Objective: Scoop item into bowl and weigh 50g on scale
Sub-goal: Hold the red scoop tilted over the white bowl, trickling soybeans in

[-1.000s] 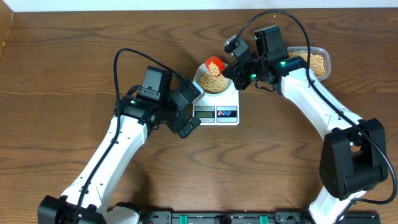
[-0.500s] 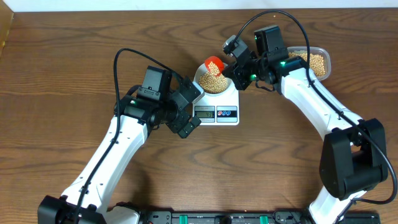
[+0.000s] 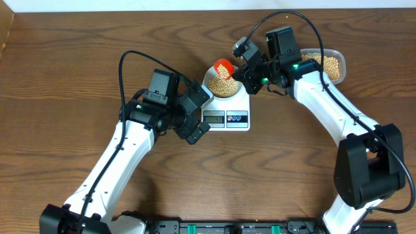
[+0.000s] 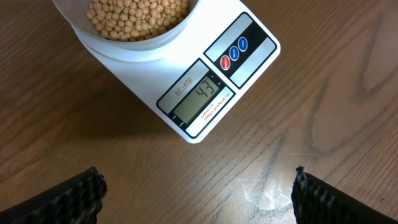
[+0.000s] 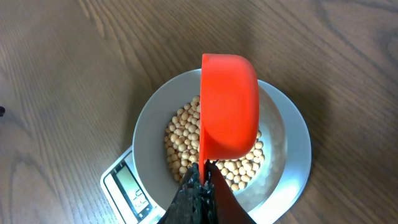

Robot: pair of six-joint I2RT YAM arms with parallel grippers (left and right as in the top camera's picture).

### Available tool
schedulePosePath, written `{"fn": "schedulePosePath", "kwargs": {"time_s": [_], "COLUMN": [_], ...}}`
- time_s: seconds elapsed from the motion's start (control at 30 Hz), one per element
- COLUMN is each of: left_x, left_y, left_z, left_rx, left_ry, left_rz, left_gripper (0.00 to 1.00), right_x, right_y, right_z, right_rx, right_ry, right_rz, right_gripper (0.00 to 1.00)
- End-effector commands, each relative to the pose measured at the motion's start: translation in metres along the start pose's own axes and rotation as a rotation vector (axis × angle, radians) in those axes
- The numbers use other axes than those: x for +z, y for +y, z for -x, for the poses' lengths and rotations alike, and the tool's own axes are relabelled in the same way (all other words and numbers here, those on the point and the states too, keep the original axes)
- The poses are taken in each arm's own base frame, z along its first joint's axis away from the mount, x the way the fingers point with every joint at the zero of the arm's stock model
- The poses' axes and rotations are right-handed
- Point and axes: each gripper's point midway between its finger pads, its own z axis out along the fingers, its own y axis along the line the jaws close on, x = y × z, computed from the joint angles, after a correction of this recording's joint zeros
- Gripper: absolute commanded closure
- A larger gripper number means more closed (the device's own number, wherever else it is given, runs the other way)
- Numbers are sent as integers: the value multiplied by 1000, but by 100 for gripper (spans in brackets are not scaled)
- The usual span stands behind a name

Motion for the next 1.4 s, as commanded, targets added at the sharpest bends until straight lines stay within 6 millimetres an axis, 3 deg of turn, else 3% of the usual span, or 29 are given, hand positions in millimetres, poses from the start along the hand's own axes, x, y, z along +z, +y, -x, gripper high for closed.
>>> {"fn": "schedulePosePath", "kwargs": {"time_s": [0.0,0.5,1.37], "left_x": [-8,-8,-8], "left_y": [2,2,2], "left_z": [10,10,10], "left_rx": [29,29,29], "left_ry": [-27,-27,-27], "left_rz": [15,15,15], "left_gripper": [2,2,2], "right_x": [-10,-11,-11], "right_y": [4,4,4], "right_z": [16,17,17], "right_rx": [-66,-173,-192], "right_ry": [-38,-41,-41], "right_rz": [-5,-8,-10], "right_gripper": [99,99,99]}}
